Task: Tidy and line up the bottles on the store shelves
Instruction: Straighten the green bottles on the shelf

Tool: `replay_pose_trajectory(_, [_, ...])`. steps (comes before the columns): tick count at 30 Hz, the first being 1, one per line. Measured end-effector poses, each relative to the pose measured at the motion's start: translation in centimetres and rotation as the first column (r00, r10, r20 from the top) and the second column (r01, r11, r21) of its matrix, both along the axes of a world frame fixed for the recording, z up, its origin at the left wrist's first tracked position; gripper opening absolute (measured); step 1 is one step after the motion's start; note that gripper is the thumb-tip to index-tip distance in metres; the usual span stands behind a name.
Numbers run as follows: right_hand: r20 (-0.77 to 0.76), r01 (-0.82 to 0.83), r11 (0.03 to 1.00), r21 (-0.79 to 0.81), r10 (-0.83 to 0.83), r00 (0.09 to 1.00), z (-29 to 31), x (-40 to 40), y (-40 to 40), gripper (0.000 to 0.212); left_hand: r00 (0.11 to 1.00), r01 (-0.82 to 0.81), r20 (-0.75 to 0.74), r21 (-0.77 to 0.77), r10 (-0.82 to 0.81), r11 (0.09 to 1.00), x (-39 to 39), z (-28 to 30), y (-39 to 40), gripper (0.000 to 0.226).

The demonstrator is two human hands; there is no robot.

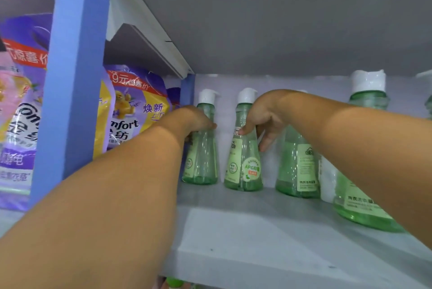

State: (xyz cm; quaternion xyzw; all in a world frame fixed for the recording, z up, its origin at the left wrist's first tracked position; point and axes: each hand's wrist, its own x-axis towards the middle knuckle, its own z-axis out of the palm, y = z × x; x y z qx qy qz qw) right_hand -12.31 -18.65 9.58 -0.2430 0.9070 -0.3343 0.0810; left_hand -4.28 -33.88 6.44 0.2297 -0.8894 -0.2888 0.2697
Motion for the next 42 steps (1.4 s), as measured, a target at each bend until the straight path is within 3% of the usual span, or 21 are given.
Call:
replay_pose_trajectory(2, [0.003, -0.04, 0.998, -0.042, 0.04, 0.999, 0.0, 0.0, -0.3, 0.049, 0.999, 0.033, -0.024, 0.128, -0.03, 0.991, -0.4, 0.0, -0.6, 0.039])
replay_pose_trajectory(6, [0.052, -0.1, 0.978, -0.184, 0.111, 0.992, -1.7, -1.7, -0.6, 0.042, 0.999, 0.029, -0.03, 0.187, -0.024, 0.982, -1.1, 0.4, -1.1, 0.034])
replay_pose_trajectory(9, [-0.027, -0.109, 0.965, -0.237, 0.106, 0.994, -2.4, -2.7, -1.0, 0.048, 1.0, 0.023, 0.008, 0.19, -0.024, 0.981, -1.2, 0.7, -1.1, 0.039])
replay_pose_trajectory(13, [-0.134, -0.142, 0.953, -0.268, 0.109, 0.985, -2.6, -2.9, -0.9, 0.033, 1.0, 0.018, 0.005, 0.157, -0.019, 0.987, -1.0, 0.8, -1.1, 0.053])
replay_pose_trajectory(18, [-0.195, -0.175, 0.944, -0.28, 0.123, 0.973, -2.8, -2.9, -0.8, 0.012, 1.0, 0.02, -0.013, 0.152, -0.019, 0.988, -0.6, 0.5, -1.0, 0.037])
replay_pose_trajectory(23, [-0.21, -0.2, 0.94, -0.278, 0.143, 0.967, -2.9, -3.1, -0.9, 0.008, 0.996, 0.052, -0.083, 0.205, -0.035, 0.977, -0.6, 0.5, -1.0, 0.025])
replay_pose_trajectory(26, [-0.23, -0.204, 0.95, -0.236, 0.15, 0.962, -2.6, -3.0, -0.7, 0.016, 0.995, 0.058, -0.089, 0.198, -0.041, 0.979, -0.6, 0.6, -0.8, 0.014])
replay_pose_trajectory(31, [-0.175, -0.184, 0.954, -0.236, 0.145, 0.974, -2.7, -2.6, -0.2, 0.034, 0.995, 0.035, -0.1, 0.154, -0.02, 0.987, -0.7, 0.5, -0.6, 0.023])
replay_pose_trajectory(42, [-0.251, -0.148, 0.952, -0.27, 0.079, 0.965, -3.0, -2.9, -1.0, 0.035, 0.997, 0.023, -0.07, 0.109, -0.015, 0.994, -0.8, 0.3, -0.2, 0.033])
